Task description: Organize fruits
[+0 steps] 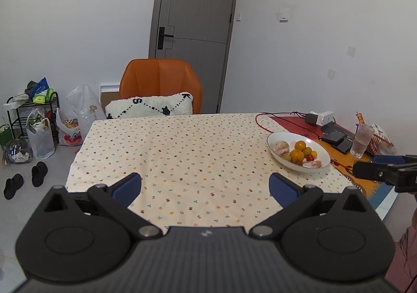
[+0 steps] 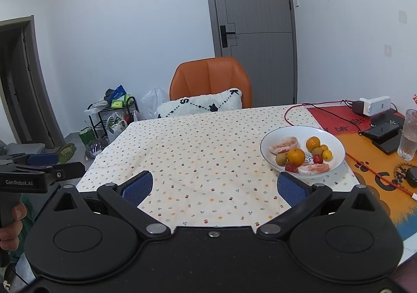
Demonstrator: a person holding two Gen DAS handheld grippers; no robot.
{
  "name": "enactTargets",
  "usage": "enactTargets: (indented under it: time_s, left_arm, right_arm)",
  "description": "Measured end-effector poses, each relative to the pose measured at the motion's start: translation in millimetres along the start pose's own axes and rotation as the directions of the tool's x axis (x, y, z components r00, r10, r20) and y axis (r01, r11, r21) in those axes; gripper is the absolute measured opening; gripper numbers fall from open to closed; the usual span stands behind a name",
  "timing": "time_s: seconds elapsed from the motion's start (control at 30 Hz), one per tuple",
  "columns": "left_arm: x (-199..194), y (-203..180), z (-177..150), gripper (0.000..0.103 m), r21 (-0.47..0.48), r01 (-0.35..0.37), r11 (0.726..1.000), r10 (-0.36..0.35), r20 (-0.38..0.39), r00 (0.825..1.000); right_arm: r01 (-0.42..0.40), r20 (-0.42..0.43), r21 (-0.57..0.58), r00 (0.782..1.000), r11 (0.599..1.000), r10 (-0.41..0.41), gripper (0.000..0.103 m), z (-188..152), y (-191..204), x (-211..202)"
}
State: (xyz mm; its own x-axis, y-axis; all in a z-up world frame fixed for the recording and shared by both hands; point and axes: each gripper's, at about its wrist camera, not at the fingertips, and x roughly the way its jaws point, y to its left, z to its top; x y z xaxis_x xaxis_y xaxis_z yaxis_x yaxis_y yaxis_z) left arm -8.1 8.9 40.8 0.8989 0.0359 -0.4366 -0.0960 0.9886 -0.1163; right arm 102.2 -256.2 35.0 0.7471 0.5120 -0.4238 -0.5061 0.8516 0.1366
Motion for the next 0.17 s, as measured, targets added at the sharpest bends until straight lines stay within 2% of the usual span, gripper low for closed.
enactTargets:
  time_s: [0.17]
  left_arm:
    - [1.6, 0.4, 0.8, 0.103, 0.0, 0.003, 1.0, -0.003, -0.005, 1.0]
  right_arm:
    - [0.003, -0.002, 0.002, 1.0, 1.0, -0.003, 0.103, -0.7, -0.2, 0.2]
